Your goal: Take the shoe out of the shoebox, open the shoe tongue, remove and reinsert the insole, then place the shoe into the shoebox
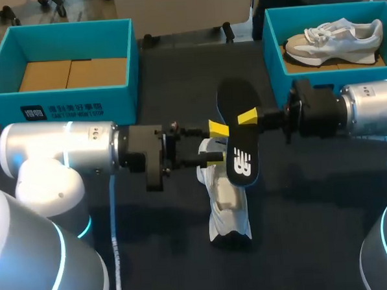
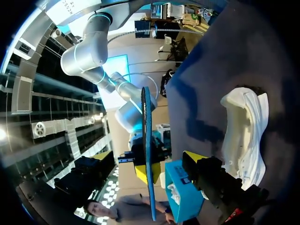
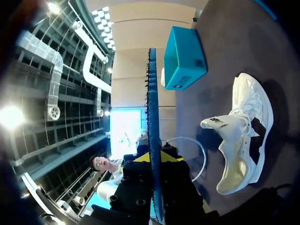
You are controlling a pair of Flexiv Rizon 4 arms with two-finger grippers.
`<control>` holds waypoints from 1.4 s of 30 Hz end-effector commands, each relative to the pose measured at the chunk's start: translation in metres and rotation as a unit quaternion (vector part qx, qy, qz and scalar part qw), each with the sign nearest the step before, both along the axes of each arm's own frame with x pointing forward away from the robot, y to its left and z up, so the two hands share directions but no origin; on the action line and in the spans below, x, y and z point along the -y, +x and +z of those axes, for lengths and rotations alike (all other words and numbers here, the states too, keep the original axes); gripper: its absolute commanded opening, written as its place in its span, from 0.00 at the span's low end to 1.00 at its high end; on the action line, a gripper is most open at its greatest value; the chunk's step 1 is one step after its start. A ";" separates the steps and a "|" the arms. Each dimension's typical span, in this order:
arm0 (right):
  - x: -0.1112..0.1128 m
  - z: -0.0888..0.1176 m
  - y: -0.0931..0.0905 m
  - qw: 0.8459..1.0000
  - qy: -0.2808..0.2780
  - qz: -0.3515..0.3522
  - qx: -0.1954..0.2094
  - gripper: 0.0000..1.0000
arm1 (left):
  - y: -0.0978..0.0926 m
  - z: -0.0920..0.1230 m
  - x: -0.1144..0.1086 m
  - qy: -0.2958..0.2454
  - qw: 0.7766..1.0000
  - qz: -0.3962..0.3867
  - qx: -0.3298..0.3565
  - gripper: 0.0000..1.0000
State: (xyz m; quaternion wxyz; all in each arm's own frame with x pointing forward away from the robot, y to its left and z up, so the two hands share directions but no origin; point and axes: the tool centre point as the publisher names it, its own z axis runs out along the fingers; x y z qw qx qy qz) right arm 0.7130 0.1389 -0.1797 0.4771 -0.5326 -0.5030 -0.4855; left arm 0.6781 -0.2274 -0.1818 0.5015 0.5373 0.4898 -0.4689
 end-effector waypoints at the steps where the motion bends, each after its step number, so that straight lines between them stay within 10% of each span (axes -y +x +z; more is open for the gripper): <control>1: 0.000 -0.004 0.002 1.000 0.001 0.003 -0.002 0.00 | -0.005 0.003 -0.024 0.011 1.000 0.002 -0.007 1.00; 20: 0.003 -0.023 -0.003 1.000 0.017 0.001 -0.014 0.00 | 0.019 0.038 -0.043 0.231 0.973 0.016 -0.005 1.00; 35: 0.000 -0.025 -0.005 1.000 0.009 0.009 -0.021 0.00 | 0.019 0.038 -0.043 0.231 0.973 0.016 -0.005 1.00; 42: 0.001 -0.028 -0.010 0.999 -0.008 0.013 -0.034 0.00 | 0.016 0.047 -0.037 0.349 0.936 0.035 -0.027 1.00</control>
